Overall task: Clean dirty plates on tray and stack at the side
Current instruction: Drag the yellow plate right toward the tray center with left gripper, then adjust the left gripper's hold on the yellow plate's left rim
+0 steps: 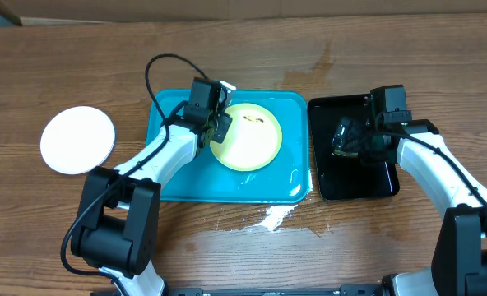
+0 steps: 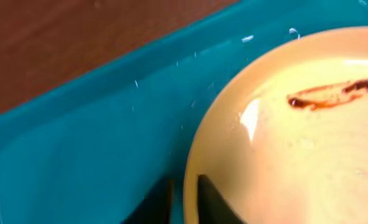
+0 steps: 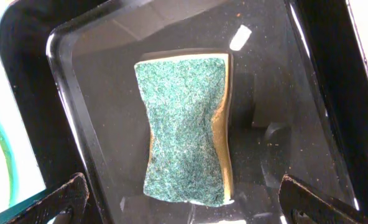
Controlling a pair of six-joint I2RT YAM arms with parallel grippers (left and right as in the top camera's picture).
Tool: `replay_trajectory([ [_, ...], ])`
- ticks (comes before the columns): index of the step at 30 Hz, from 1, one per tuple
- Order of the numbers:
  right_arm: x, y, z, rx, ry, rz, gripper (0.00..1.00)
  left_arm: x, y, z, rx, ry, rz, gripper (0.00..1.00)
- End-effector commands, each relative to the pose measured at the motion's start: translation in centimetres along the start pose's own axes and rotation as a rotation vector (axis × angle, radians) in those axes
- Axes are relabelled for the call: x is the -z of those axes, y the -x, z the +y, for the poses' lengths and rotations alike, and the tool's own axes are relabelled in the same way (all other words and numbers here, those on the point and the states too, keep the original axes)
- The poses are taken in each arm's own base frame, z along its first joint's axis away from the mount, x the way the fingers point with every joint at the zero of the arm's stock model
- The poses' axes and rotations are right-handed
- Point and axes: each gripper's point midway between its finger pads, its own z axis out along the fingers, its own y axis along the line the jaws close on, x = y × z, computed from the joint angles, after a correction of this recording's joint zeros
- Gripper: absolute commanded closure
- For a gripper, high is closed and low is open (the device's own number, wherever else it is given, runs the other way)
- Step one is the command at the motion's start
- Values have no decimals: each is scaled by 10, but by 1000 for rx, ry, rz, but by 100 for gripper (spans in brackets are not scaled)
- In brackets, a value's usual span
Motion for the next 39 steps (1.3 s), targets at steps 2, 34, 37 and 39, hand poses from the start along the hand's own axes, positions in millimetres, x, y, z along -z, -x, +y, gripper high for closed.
replay_trajectory([
  [2, -1, -1, 0, 5, -1, 0, 0, 2, 13, 0, -165, -1, -57, 30],
  [34, -1, -1, 0, 4, -1, 0, 0, 44, -68, -88, 1321, -43, 441, 59],
  [37, -1, -1, 0, 5, -1, 0, 0, 45, -70, -92, 1292, -3, 420, 60],
  [39, -1, -1, 0, 4, -1, 0, 0, 45, -71, -95, 1273, 9, 415, 63],
])
